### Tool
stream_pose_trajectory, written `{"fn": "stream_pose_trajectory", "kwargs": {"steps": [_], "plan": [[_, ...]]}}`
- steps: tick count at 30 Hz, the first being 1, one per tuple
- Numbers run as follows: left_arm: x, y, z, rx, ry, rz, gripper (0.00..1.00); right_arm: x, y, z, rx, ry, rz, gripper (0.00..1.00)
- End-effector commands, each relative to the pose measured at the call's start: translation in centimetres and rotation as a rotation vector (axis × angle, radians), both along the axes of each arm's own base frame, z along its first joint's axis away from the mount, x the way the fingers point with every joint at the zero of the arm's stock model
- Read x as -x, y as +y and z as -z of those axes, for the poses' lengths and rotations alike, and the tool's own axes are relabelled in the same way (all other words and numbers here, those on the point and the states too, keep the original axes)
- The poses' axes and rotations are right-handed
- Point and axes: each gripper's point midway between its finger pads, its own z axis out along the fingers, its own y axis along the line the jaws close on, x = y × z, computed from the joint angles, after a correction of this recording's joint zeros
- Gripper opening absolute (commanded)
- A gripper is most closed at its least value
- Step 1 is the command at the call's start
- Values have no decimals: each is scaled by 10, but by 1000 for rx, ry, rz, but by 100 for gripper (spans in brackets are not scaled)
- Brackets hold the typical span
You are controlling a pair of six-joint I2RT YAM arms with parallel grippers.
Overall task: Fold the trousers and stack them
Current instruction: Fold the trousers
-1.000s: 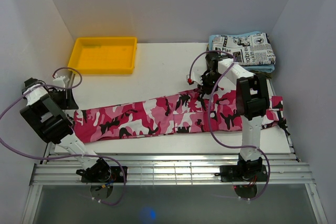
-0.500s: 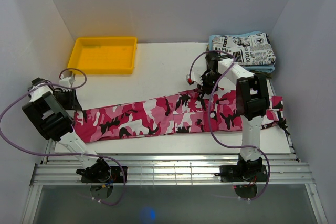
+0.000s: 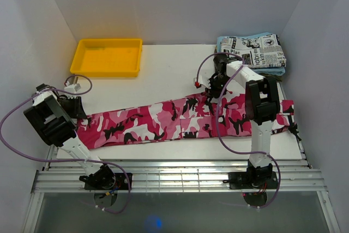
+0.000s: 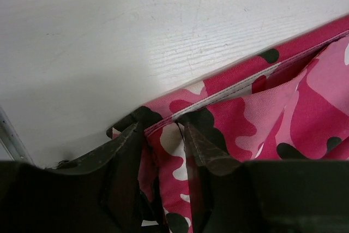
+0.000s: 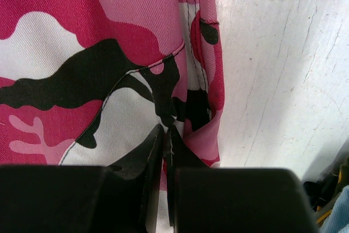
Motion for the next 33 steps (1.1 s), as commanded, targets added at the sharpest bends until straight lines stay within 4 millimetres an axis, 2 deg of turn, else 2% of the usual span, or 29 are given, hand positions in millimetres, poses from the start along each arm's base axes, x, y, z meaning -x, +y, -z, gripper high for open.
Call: {"fn": "stream_pose_trajectory", "kwargs": {"steps": [1,5,16,18,20,22,23,26,30,33], "plan": [[-8,10,-20,-61,-59,-9,49,3,-8,4,28,11,7,8],[-14,13,-23,-66,-69,-12,51,4,-8,4,31,12,4,8],[-11,14,-18,-57,-42,-18,55,1,-6,3,28,13,3,8],[-9,11,-15,-44,-33,-14,47,1,-6,3,28,14,5,8],[-7,8,-14,-33,-25,-9,32,1,-7,3,29,14,4,8],[-7,6,-15,-23,-30,-2,21,1,-7,3,31,15,4,8],[-7,5,-17,-21,-33,-3,14,1,-7,3,32,14,4,8],[-7,3,-27,-14,-46,-2,0,1,-7,3,32,14,4,8],[-11,12,-49,-53,-99,-15,0,1,-8,5,40,16,3,8],[-18,36,-70,-98,-171,-79,0,2,-9,5,38,16,4,8]]}}
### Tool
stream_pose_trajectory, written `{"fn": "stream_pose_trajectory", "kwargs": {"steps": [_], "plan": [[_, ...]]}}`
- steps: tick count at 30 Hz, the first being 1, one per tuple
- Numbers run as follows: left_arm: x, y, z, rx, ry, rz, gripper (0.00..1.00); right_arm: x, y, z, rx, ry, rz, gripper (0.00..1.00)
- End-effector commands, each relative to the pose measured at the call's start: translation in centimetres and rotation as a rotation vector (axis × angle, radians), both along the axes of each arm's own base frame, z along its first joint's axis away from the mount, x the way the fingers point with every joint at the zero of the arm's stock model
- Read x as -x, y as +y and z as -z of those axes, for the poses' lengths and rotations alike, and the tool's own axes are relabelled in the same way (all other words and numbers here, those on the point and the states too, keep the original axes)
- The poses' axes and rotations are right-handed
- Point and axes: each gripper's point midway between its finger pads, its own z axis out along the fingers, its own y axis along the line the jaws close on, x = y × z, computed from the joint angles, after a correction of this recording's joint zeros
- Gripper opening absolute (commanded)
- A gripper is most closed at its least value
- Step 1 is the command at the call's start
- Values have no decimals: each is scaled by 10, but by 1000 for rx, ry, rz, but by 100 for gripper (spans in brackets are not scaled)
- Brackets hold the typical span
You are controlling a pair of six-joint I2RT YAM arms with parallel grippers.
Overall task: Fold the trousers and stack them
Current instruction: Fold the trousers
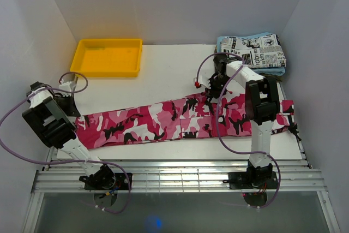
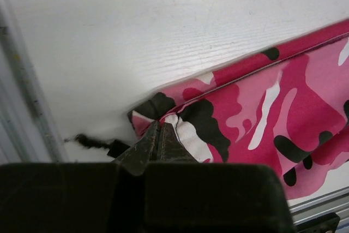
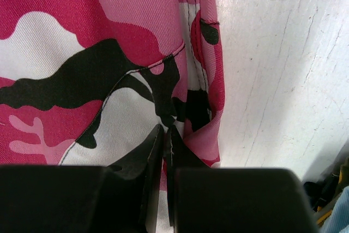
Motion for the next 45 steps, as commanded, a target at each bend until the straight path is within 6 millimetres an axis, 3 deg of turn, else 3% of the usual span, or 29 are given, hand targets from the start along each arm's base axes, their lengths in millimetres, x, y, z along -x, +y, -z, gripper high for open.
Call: {"fn": "stream_pose_trajectory", "kwargs": {"steps": [1,5,12,13,14,15,16,18,19,21,22,23,26,29,30,31,34,35,37,38,40,41,42,44,45], "plan": [[-17,32,-60,-101,-181,-62,0,2,-8,6,36,19,3,8],[-20,44,-64,-152,-208,-82,0,2,-7,6,33,19,4,8],[-15,47,-33,-140,-147,-107,3,0,-9,8,42,11,19,8],[-12,46,-29,-124,-125,-109,12,-2,-10,7,45,5,25,17],[-9,44,-26,-110,-106,-112,29,-4,-8,6,41,0,44,24],[-10,44,-27,-111,-110,-111,37,-9,-6,1,31,-13,57,33],[-9,45,-29,-114,-112,-114,44,-12,-4,-2,19,-21,69,46],[-11,47,-43,-131,-140,-121,58,-23,2,-16,-10,-49,115,56],[-10,48,-49,-131,-143,-131,62,-26,6,-22,-31,-55,130,69],[-7,46,-56,-123,-137,-139,71,-32,15,-42,-84,-70,176,84],[2,41,-56,-96,-108,-144,72,-33,17,-49,-105,-75,191,99],[8,38,-56,-72,-96,-153,73,-34,20,-63,-127,-95,204,92],[35,24,-43,-3,-32,-174,75,-34,32,-95,-211,-106,261,90],[56,12,-30,26,17,-188,75,-9,43,-113,-275,-13,277,96],[67,2,-20,51,52,-192,76,12,46,-113,-289,79,273,99],[71,-2,-15,60,63,-194,75,26,49,-114,-291,120,243,92],[83,-17,-4,92,90,-198,75,67,46,-107,-264,234,206,78],[85,-19,-3,95,93,-204,74,85,39,-100,-244,254,186,76],[88,-22,3,110,110,-215,74,96,26,-88,-202,221,164,69],[88,-22,4,112,118,-220,72,117,16,-78,-174,227,138,67],[92,-26,10,135,143,-233,72,129,-3,-65,-100,189,117,62],[93,-27,12,136,148,-234,71,130,-8,-67,-91,132,104,61],[93,-27,14,139,154,-237,71,145,-23,-50,-29,145,86,61],[95,-29,18,150,169,-252,70,149,-32,-49,-10,80,68,61],[95,-30,19,158,175,-256,68,160,-40,-38,20,88,57,61]]}}
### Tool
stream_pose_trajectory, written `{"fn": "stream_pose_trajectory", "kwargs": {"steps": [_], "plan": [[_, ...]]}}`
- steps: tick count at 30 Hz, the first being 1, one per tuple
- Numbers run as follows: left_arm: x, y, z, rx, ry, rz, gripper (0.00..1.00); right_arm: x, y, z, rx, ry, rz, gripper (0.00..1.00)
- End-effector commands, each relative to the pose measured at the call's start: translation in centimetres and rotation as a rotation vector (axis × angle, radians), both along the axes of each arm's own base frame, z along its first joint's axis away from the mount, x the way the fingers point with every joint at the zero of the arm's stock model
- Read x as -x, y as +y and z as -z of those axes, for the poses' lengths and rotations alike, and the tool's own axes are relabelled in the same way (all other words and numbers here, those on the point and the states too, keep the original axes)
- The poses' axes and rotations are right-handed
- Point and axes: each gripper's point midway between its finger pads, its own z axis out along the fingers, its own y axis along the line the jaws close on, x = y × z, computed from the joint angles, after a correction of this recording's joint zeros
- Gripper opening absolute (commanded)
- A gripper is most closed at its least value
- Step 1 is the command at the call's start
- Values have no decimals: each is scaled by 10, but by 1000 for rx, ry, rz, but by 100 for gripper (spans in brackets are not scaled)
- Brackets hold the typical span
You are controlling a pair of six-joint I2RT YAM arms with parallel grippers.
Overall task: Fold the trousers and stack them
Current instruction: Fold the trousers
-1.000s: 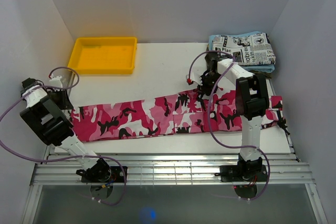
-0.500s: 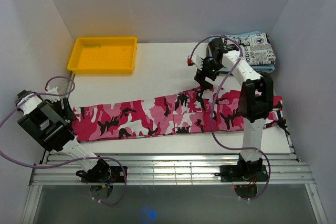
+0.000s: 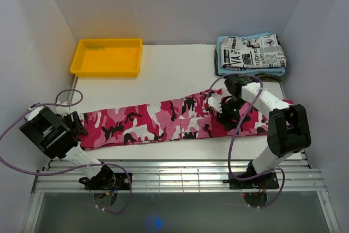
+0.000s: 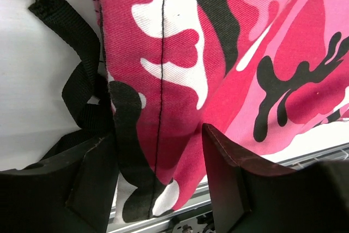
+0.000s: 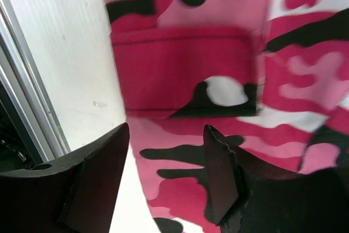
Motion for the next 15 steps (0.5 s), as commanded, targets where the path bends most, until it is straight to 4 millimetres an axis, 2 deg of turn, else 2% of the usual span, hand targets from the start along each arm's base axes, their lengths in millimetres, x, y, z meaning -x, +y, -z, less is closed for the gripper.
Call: {"fn": "stream_pose_trajectory", "kwargs": {"steps": [1,6,10,13,14,15], "plan": [[3,-7,8,26,19,-27,66,-5,-19,5,62,-151,-72,63],[-1,-12,20,81,33,-69,53,-11,-28,26,121,-161,-43,60],[-5,-17,23,132,36,-100,46,-14,-30,40,142,-140,-33,46],[-8,-15,23,137,34,-114,30,-18,-27,44,142,-121,-22,38],[-13,-10,20,128,18,-118,16,-21,-26,42,136,-125,-16,37],[-17,-8,15,135,-3,-124,7,-22,-24,42,133,-126,-16,36]]}}
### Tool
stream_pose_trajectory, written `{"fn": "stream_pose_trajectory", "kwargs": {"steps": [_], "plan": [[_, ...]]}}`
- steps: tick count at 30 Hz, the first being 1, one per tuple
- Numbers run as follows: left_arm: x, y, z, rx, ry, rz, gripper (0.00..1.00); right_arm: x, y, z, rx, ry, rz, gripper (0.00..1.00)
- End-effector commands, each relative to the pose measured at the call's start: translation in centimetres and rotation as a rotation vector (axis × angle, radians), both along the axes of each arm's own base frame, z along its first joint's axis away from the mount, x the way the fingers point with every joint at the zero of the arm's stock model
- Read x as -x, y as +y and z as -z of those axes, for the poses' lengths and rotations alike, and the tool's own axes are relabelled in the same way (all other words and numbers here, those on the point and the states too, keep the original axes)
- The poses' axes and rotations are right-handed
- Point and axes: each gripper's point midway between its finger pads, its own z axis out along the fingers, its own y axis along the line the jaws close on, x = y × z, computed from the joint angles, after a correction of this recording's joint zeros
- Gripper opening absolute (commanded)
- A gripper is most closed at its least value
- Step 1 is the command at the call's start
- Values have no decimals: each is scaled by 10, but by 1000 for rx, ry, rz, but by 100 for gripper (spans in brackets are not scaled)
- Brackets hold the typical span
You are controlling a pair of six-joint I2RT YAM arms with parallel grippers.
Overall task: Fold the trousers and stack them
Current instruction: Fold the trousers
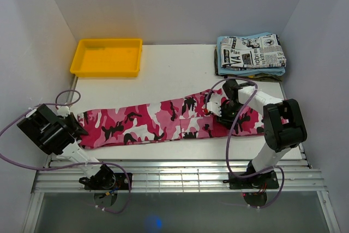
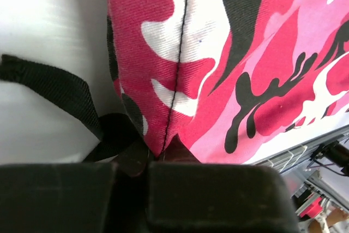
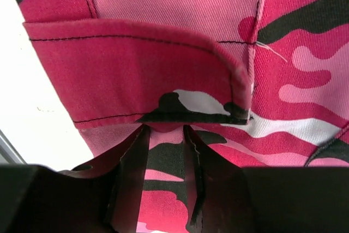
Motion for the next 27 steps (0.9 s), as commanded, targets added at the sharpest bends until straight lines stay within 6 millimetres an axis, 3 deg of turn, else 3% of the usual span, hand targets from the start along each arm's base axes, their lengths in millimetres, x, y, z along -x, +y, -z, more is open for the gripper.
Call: {"fn": "stream_pose_trajectory", "kwargs": {"steps": [1,6,7,10,14,20,22,26,27], "plan": [[-16,14,-2,-21,-60,-13,0,-19,6,-4,-18,-44,12,36],[-47,53,-47,-87,-132,-36,0,-37,24,-19,-79,-40,64,37],[-59,72,-65,-146,-164,-28,0,-39,27,-20,-90,-30,74,40],[-65,96,-85,-229,-161,-12,0,-48,37,-35,-131,-29,112,52],[-66,107,-93,-286,-154,8,0,-50,49,-50,-195,-12,145,56],[-67,69,-67,-214,-109,46,0,-50,46,-46,-185,13,182,55],[-77,57,-68,-224,-122,62,0,-52,40,-45,-173,21,208,55],[-103,20,-96,-199,-192,106,0,-67,30,-60,-220,37,309,54],[-111,10,-114,-190,-226,105,0,-72,22,-63,-235,47,353,54]]}}
